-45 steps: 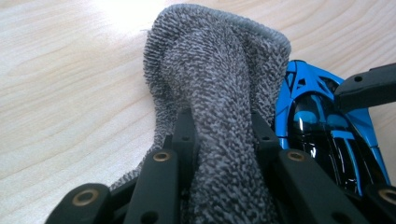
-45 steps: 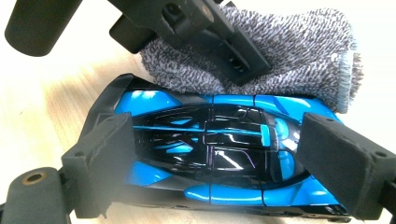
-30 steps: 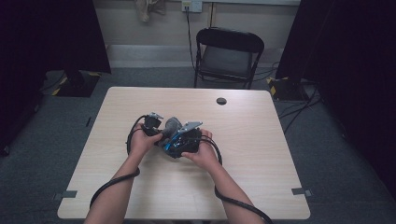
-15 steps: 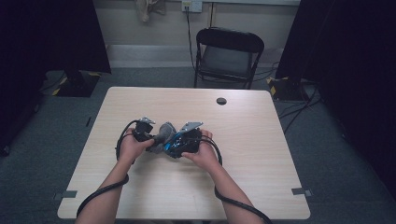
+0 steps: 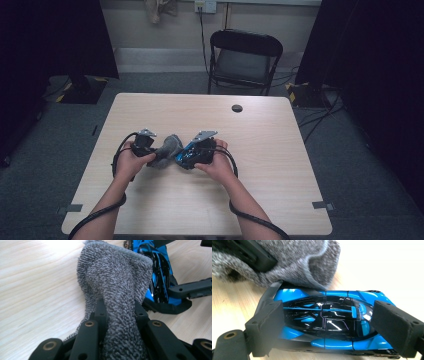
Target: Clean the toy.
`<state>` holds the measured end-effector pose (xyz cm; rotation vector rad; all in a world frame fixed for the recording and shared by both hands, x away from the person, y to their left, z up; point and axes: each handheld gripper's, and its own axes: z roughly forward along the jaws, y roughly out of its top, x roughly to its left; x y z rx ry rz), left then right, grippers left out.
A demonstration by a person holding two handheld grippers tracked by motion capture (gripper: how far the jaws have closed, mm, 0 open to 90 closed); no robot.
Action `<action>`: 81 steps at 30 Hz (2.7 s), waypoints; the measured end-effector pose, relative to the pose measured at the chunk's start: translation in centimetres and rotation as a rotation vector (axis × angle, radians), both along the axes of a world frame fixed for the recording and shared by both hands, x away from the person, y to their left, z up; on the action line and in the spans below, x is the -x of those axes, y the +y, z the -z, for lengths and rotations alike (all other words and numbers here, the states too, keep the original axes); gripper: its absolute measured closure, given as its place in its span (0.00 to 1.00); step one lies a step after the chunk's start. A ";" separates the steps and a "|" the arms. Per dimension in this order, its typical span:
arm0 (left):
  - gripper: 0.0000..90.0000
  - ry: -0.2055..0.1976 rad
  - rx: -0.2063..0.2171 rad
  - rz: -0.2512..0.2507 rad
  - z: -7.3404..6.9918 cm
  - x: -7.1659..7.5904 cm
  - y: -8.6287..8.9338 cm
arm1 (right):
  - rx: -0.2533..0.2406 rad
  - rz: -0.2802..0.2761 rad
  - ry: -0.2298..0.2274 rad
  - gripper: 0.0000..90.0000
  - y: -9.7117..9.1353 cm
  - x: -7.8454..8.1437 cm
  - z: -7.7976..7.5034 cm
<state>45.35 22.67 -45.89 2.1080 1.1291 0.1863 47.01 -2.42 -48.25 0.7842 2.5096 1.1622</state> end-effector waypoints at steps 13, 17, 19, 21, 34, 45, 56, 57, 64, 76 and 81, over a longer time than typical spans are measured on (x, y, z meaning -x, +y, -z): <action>0.80 -0.048 0.012 -0.052 -1.1 -2.7 -0.9 | -0.004 0.000 -0.001 0.12 0.0 0.0 0.0; 0.80 -0.054 0.030 -0.047 -1.1 -3.7 -2.0 | -0.004 0.002 0.000 0.12 -0.1 0.1 0.0; 0.80 -0.057 0.024 -0.044 -1.1 -4.4 -2.5 | -0.005 0.001 0.000 0.12 -0.1 0.1 0.0; 0.80 -0.057 0.031 -0.047 -1.0 -4.8 -2.9 | -0.002 -0.002 -0.001 0.12 -0.1 0.0 0.0; 0.80 -0.057 0.027 -0.052 0.5 -7.7 -6.1 | 0.011 0.021 0.047 0.14 -0.9 -0.3 -0.1; 0.80 -0.045 -0.001 -0.007 1.7 -7.9 -7.3 | 0.004 0.015 0.047 0.14 -1.1 -0.5 0.0; 0.80 -0.049 0.011 0.032 2.1 -7.2 -7.1 | 0.009 0.017 0.050 0.14 -1.0 -0.5 0.0; 0.80 -0.050 0.018 0.030 2.1 -7.1 -7.0 | 0.009 0.017 0.051 0.14 -1.1 -0.5 0.0; 0.80 -0.046 0.021 0.040 2.1 -6.7 -6.7 | 0.009 0.016 0.052 0.14 -1.0 -0.5 0.0; 0.80 -0.029 0.008 0.072 1.8 -5.8 -5.7 | 0.012 0.014 0.053 0.14 -1.0 -0.5 -0.1; 0.80 -0.026 0.000 0.082 1.6 -5.3 -5.2 | 0.013 0.016 0.055 0.14 -1.0 -0.5 -0.1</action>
